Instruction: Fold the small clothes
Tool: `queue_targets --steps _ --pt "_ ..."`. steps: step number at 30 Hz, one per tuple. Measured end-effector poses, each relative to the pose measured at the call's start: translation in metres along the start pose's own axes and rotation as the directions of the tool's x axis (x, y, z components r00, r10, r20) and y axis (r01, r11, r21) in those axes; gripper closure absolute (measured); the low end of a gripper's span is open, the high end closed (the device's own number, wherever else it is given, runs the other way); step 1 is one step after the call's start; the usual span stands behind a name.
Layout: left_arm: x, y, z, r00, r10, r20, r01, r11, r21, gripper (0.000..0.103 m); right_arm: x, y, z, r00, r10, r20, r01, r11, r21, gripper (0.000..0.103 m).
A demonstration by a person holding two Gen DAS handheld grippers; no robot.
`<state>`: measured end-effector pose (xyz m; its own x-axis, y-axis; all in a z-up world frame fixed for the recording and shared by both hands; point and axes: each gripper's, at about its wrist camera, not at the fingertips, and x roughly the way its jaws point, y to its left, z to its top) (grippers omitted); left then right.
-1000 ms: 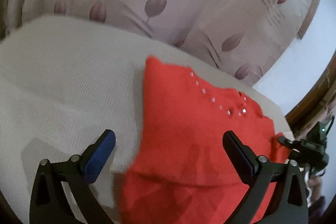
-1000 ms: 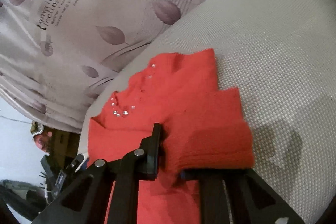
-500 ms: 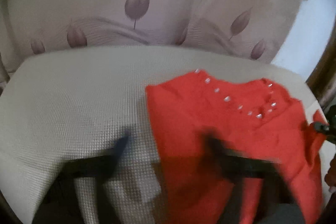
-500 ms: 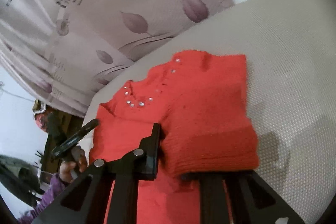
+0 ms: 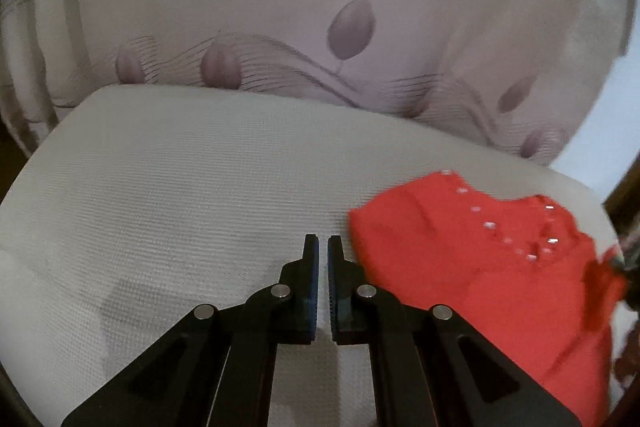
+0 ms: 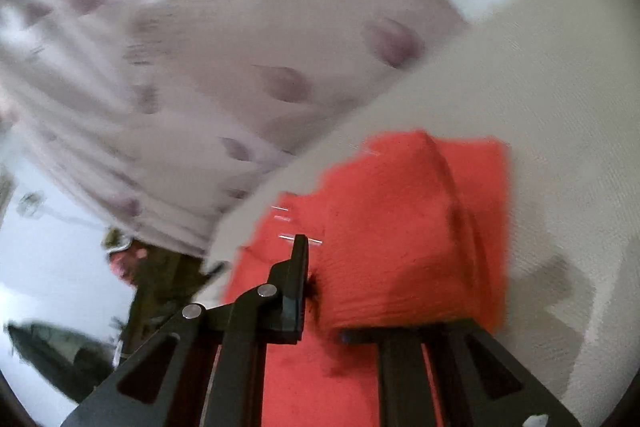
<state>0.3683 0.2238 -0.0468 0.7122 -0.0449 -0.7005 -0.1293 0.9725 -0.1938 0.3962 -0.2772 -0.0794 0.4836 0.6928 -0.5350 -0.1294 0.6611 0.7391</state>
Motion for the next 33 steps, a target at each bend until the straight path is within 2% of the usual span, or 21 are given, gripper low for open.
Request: queue_targets --steps 2,3,5,6,7,10,12,13,14,15,17,18,19,21,25,28,29,33 --pt "-0.01 -0.012 -0.004 0.999 -0.049 -0.009 0.049 0.998 0.039 0.096 0.001 -0.019 -0.002 1.0 -0.008 -0.019 0.009 0.999 0.041 0.087" --pt "-0.011 -0.018 -0.005 0.997 -0.067 -0.025 0.068 0.996 0.056 0.093 0.0 -0.028 -0.002 0.999 0.038 -0.02 -0.036 0.995 0.091 0.087" --pt "-0.006 -0.033 -0.01 0.993 -0.082 -0.08 0.09 0.991 0.102 0.068 -0.004 -0.032 0.001 0.999 0.053 -0.01 -0.052 0.992 0.113 0.079" --pt "-0.004 -0.038 -0.012 0.992 -0.082 -0.099 0.094 0.989 0.116 0.051 -0.007 -0.029 0.001 0.999 0.051 -0.005 -0.05 0.994 0.102 0.075" --pt "-0.001 -0.04 -0.013 0.991 -0.079 -0.105 0.091 0.988 0.122 0.044 -0.008 -0.025 0.002 0.998 0.058 -0.004 -0.057 0.994 0.092 0.069" --pt "0.002 -0.038 -0.012 0.99 -0.083 -0.112 0.095 0.99 0.105 0.043 -0.01 -0.013 0.001 0.997 0.083 -0.005 -0.082 0.995 0.048 0.068" --pt "0.008 -0.03 -0.01 0.989 -0.084 -0.124 0.093 0.994 0.064 0.043 -0.011 -0.005 -0.001 0.998 0.068 -0.002 -0.068 0.998 0.003 0.068" --pt "0.01 -0.028 -0.011 0.987 -0.094 -0.131 0.101 0.993 0.052 0.043 -0.009 0.001 -0.002 0.999 0.034 -0.007 -0.034 0.999 -0.036 0.073" --pt "0.016 -0.026 -0.01 0.983 -0.109 -0.146 0.116 0.992 0.04 0.043 -0.007 0.003 -0.002 1.0 0.016 -0.011 -0.017 0.999 -0.051 0.086" --pt "0.019 -0.025 -0.01 0.981 -0.12 -0.155 0.128 0.991 0.039 0.043 -0.003 0.005 -0.002 1.0 0.001 -0.026 -0.002 0.998 -0.063 0.092" --pt "0.028 -0.031 -0.011 0.979 -0.112 -0.171 0.126 0.989 0.074 0.047 0.003 0.007 -0.003 0.999 -0.007 -0.041 0.005 0.998 -0.069 0.093" --pt "0.032 -0.033 -0.012 0.979 -0.106 -0.174 0.123 0.989 0.085 0.062 0.004 0.008 -0.004 0.999 -0.009 -0.042 0.006 0.997 -0.074 0.093" --pt "0.035 -0.036 -0.012 0.979 -0.103 -0.178 0.121 0.988 0.094 0.082 0.004 0.008 -0.004 0.999 -0.007 -0.04 0.004 0.997 -0.077 0.093" --pt "0.033 -0.038 -0.01 0.985 -0.087 -0.148 0.104 0.989 0.107 0.096 0.003 0.008 -0.004 0.999 0.001 -0.033 -0.003 0.997 -0.078 0.093" --pt "0.025 -0.03 -0.004 0.997 -0.002 -0.082 0.01 0.996 0.086 0.097 -0.003 0.019 -0.001 0.997 0.072 -0.013 -0.072 0.995 -0.07 0.093" --pt "0.019 -0.012 0.003 0.999 0.024 -0.044 -0.022 0.999 0.041 0.101 -0.006 0.034 0.003 0.984 0.18 0.013 -0.178 0.981 -0.076 0.093" --pt "0.019 -0.007 0.004 0.999 0.031 -0.041 -0.029 0.999 0.029 0.101 -0.007 0.035 0.003 0.981 0.191 0.021 -0.189 0.979 -0.072 0.093" --pt "0.021 0.005 0.0 0.997 0.06 -0.052 -0.058 0.998 0.029 0.101 0.008 0.009 0.0 0.996 0.089 -0.011 -0.09 0.996 -0.026 0.093"
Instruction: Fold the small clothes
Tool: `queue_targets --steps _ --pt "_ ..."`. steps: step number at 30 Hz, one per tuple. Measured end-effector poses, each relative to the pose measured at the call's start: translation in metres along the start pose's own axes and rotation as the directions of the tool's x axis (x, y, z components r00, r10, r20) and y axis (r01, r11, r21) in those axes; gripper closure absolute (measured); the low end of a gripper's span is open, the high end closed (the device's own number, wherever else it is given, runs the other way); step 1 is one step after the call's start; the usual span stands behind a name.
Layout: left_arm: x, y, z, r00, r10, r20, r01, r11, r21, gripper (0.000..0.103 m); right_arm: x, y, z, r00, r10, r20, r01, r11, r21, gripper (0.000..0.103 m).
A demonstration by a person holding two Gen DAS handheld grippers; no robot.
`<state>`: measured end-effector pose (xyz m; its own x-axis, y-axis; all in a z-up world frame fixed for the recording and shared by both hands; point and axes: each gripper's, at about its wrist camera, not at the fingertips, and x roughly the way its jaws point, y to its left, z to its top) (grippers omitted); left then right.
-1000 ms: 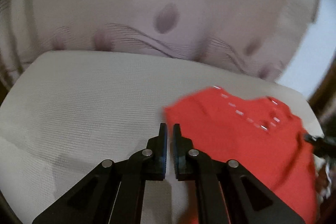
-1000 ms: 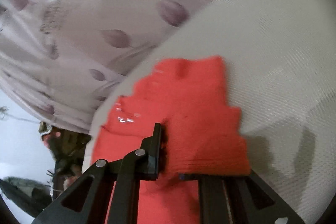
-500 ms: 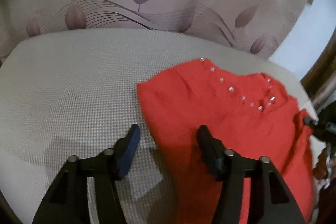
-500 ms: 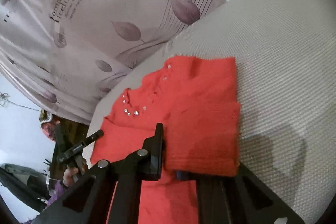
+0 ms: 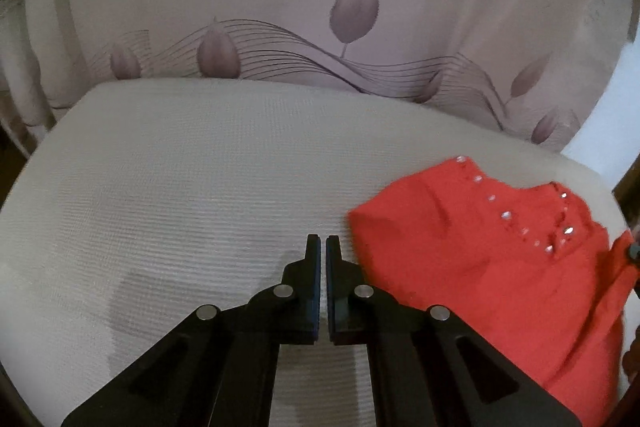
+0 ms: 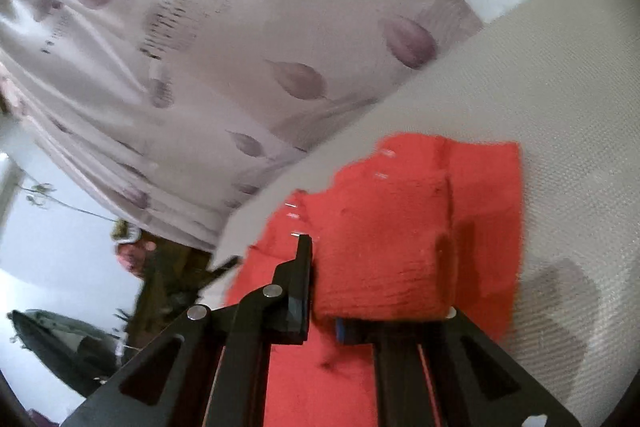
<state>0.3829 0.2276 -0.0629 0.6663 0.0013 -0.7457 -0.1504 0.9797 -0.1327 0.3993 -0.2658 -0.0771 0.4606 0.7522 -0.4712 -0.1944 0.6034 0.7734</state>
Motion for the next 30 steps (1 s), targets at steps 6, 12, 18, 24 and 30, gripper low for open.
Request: queue_targets --steps 6,12,18,24,30 --pt "-0.03 -0.014 -0.01 0.994 -0.104 0.032 0.103 0.994 0.031 0.099 -0.004 -0.035 0.002 0.998 -0.034 -0.05 0.039 0.993 0.11 0.089" --pt "-0.072 -0.034 -0.031 0.983 -0.175 0.052 0.169 0.981 0.094 0.097 -0.041 -0.046 -0.004 0.998 -0.061 -0.006 0.061 0.986 0.157 0.064" --pt "-0.134 -0.046 -0.091 0.952 -0.306 0.019 0.303 0.949 0.084 0.032 -0.098 -0.043 -0.051 0.999 -0.051 0.015 0.048 0.987 0.156 0.059" --pt "-0.177 -0.06 -0.159 0.937 -0.344 -0.065 0.35 0.928 0.128 0.03 -0.144 -0.019 -0.145 0.993 -0.076 -0.091 0.081 0.995 0.058 0.051" --pt "-0.202 -0.05 -0.213 0.902 -0.415 -0.12 0.423 0.905 0.047 0.03 -0.18 -0.003 -0.22 0.991 -0.072 -0.117 0.072 0.997 -0.001 0.049"
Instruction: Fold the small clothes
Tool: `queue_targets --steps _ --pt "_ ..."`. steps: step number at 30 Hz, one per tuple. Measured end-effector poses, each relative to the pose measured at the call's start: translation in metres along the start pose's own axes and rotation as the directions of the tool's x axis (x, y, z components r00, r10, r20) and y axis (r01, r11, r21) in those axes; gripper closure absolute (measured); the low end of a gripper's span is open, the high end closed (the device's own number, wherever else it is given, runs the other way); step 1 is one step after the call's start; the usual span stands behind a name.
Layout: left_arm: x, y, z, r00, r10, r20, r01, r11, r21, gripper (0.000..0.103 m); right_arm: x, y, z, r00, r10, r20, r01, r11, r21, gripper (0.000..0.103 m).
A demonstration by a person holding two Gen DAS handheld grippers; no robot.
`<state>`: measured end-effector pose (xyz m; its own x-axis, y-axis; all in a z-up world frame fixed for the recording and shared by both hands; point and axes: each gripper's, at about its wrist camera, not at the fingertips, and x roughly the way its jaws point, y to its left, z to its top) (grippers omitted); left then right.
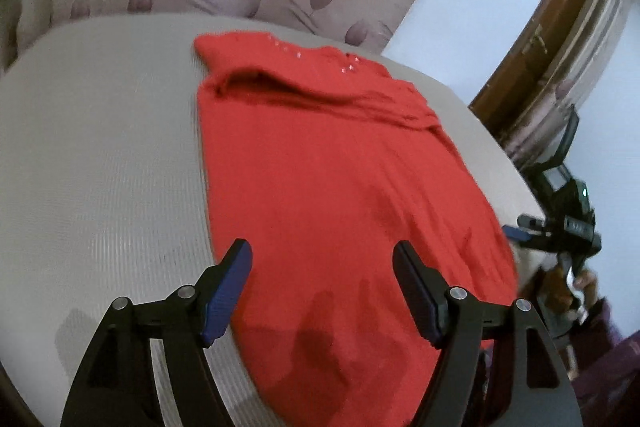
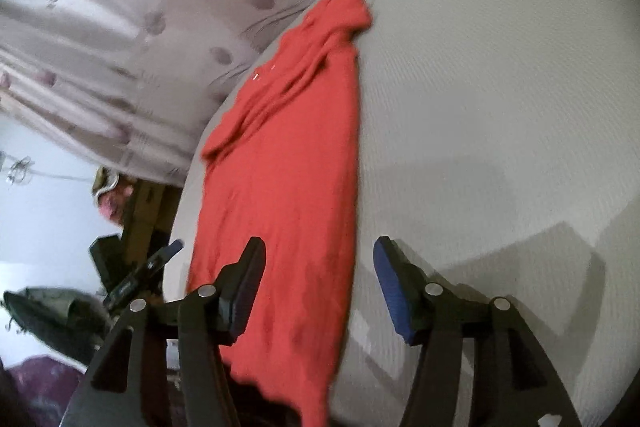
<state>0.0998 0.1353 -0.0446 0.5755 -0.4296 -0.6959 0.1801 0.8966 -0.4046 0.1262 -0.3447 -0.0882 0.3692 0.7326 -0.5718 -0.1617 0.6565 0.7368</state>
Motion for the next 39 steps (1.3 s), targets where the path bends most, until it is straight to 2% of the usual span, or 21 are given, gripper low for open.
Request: queue_targets --steps 4,8,12,19,22,24,26,28,31,34,35,37,39 --pt "-0.007 0.008 -0.022 1.0 -0.023 -0.019 0.022 0.998 -0.06 0.03 -0.009 0.001 -0.022 1.0 0.016 0.004 -0.016 1.0 -0.004 0.049" --pt "-0.018 0.013 -0.045 0.994 -0.108 -0.004 0.106 0.987 -0.123 0.03 -0.006 0.01 -0.041 0.998 0.063 -0.006 -0.063 0.998 -0.007 0.049" --pt "-0.024 0.015 -0.066 0.992 -0.128 -0.008 0.126 0.984 -0.126 0.03 0.006 0.02 -0.063 0.996 0.085 -0.041 -0.086 0.996 -0.031 0.048" --pt "-0.029 0.017 -0.076 0.984 -0.18 0.008 0.179 0.972 -0.155 0.03 0.025 0.013 -0.077 0.991 0.125 -0.057 -0.125 0.992 0.005 0.047" --pt "-0.021 0.02 -0.084 0.972 -0.234 -0.021 0.224 0.951 -0.212 0.029 0.034 0.022 -0.08 0.988 0.135 -0.069 -0.137 0.99 -0.031 0.047" --pt "-0.013 0.021 -0.091 0.962 -0.271 -0.04 0.252 0.933 -0.257 0.029 0.034 0.03 -0.084 0.99 0.123 -0.071 -0.128 0.989 -0.073 0.054" --pt "-0.008 0.02 -0.096 0.957 -0.288 -0.041 0.267 0.925 -0.272 0.029 0.032 0.034 -0.084 0.991 0.116 -0.062 -0.122 0.988 -0.098 0.078" --pt "-0.001 0.02 -0.1 0.951 -0.306 -0.052 0.278 0.914 -0.297 0.029 0.028 0.035 -0.08 0.992 0.122 -0.033 -0.125 0.987 -0.098 0.088" --pt "0.007 0.022 -0.099 0.931 -0.361 -0.042 0.323 0.875 -0.359 0.029 0.018 0.044 -0.079 0.985 0.175 0.008 -0.173 0.977 -0.124 0.091" --pt "0.002 0.024 -0.103 0.925 -0.379 0.038 0.365 0.854 -0.372 0.029 0.006 0.051 -0.08 0.971 0.236 0.041 -0.227 0.961 -0.157 0.092" --pt "-0.001 0.023 -0.103 0.923 -0.379 0.067 0.377 0.853 -0.361 0.029 0.005 0.051 -0.079 0.973 0.225 0.043 -0.216 0.963 -0.162 0.092" --pt "-0.007 0.017 -0.101 0.927 -0.364 0.095 0.374 0.872 -0.315 0.032 0.007 0.049 -0.078 0.975 0.22 0.028 -0.213 0.964 -0.16 0.091" --pt "-0.013 0.006 -0.096 0.936 -0.336 0.101 0.351 0.902 -0.251 0.036 0.013 0.046 -0.075 0.98 0.2 0.018 -0.195 0.97 -0.144 0.089"
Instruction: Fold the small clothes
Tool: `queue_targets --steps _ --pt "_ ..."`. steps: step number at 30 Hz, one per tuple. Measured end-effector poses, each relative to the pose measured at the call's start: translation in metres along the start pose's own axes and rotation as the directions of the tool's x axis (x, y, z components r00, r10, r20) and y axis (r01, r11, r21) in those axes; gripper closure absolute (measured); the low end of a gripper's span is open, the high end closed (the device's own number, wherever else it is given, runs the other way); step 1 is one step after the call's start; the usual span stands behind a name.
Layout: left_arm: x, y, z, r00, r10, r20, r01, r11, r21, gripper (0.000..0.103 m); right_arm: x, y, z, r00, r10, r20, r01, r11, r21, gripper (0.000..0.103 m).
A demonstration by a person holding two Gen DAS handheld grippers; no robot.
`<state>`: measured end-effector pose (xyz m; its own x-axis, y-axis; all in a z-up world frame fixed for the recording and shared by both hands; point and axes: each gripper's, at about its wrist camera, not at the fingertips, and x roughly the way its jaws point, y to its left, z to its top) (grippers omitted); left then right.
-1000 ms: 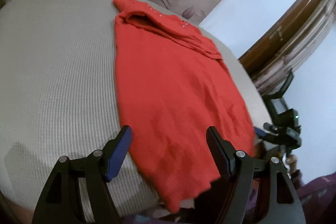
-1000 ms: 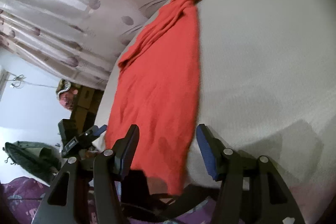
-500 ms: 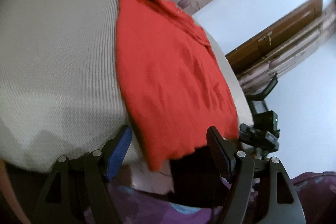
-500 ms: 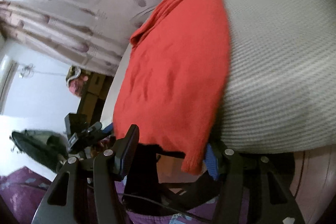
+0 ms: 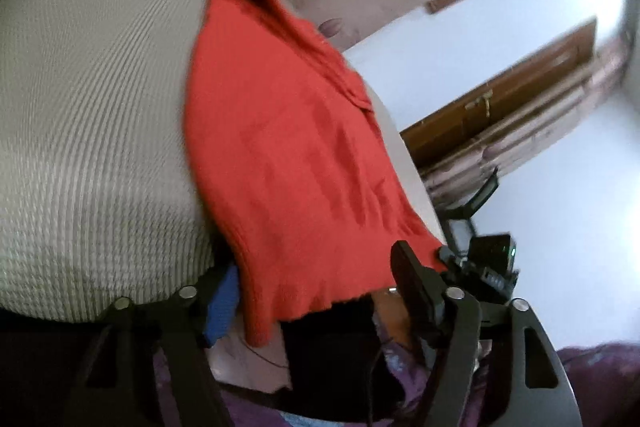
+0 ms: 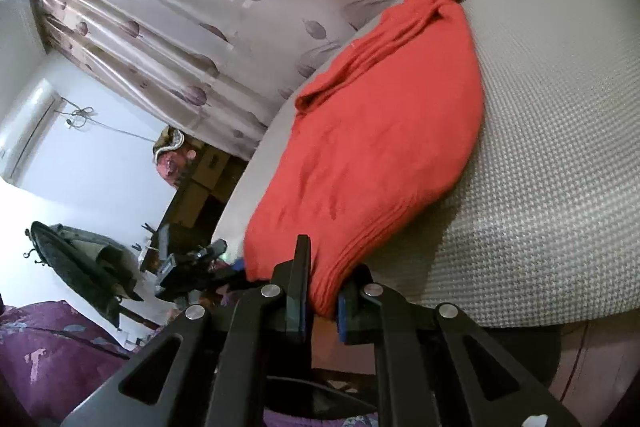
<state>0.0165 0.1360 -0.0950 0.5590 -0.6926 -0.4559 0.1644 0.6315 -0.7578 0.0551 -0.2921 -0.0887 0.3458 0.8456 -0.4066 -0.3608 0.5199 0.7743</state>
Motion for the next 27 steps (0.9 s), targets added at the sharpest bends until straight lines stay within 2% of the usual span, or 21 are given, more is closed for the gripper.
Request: queue_targets --steps 3,5,7,11,17,19,20,21,22,23,25,27 --pt "0.0 -0.019 0.003 0.999 0.032 0.003 -0.032 0.995 0.091 0.043 0.002 -0.011 0.007 1.0 0.009 0.005 -0.009 0.999 0.036 0.083" --pt "0.004 -0.025 0.006 0.998 0.06 -0.009 -0.059 0.99 0.124 0.043 0.004 -0.015 0.012 1.0 -0.002 0.016 0.001 0.999 0.048 0.067" --pt "0.008 -0.025 0.007 0.997 0.074 -0.021 -0.071 0.989 0.129 0.043 0.008 -0.018 0.015 1.0 0.012 0.009 -0.012 0.998 0.063 0.054" --pt "0.014 -0.017 0.011 0.993 0.113 -0.036 -0.11 0.99 0.084 0.043 0.017 -0.023 0.024 1.0 0.017 -0.007 -0.016 0.996 0.086 0.054" --pt "0.014 -0.009 0.028 0.993 0.111 -0.049 -0.108 0.992 0.058 0.04 0.025 -0.014 0.03 1.0 0.002 -0.025 -0.001 0.999 0.039 0.055" --pt "0.018 -0.01 0.031 0.993 0.108 -0.053 -0.105 0.993 0.052 0.04 0.024 -0.012 0.029 1.0 0.001 -0.019 0.0 1.0 0.026 0.057" --pt "0.02 -0.01 0.032 0.993 0.102 -0.052 -0.099 0.993 0.057 0.04 0.024 -0.011 0.029 1.0 -0.009 -0.016 0.009 1.0 0.02 0.063" --pt "0.021 -0.011 0.032 0.991 0.126 -0.038 -0.123 0.99 0.074 0.041 0.025 -0.011 0.028 1.0 -0.026 -0.014 0.026 1.0 0.013 0.07" --pt "0.023 -0.011 0.031 0.989 0.144 -0.034 -0.141 0.986 0.084 0.049 0.027 -0.012 0.028 0.998 -0.055 -0.018 0.055 0.998 0.009 0.089" --pt "0.023 -0.012 0.03 0.986 0.165 -0.033 -0.161 0.983 0.093 0.056 0.029 -0.014 0.027 0.997 -0.072 -0.026 0.072 0.997 0.012 0.094" --pt "0.025 -0.008 0.03 0.979 0.197 -0.05 -0.192 0.977 0.088 0.082 0.031 -0.021 0.024 0.996 -0.076 -0.037 0.077 0.996 0.033 0.094" --pt "0.024 -0.004 0.03 0.975 0.215 -0.048 -0.211 0.974 0.083 0.088 0.029 -0.023 0.022 0.998 -0.06 -0.028 0.062 0.997 0.042 0.094"
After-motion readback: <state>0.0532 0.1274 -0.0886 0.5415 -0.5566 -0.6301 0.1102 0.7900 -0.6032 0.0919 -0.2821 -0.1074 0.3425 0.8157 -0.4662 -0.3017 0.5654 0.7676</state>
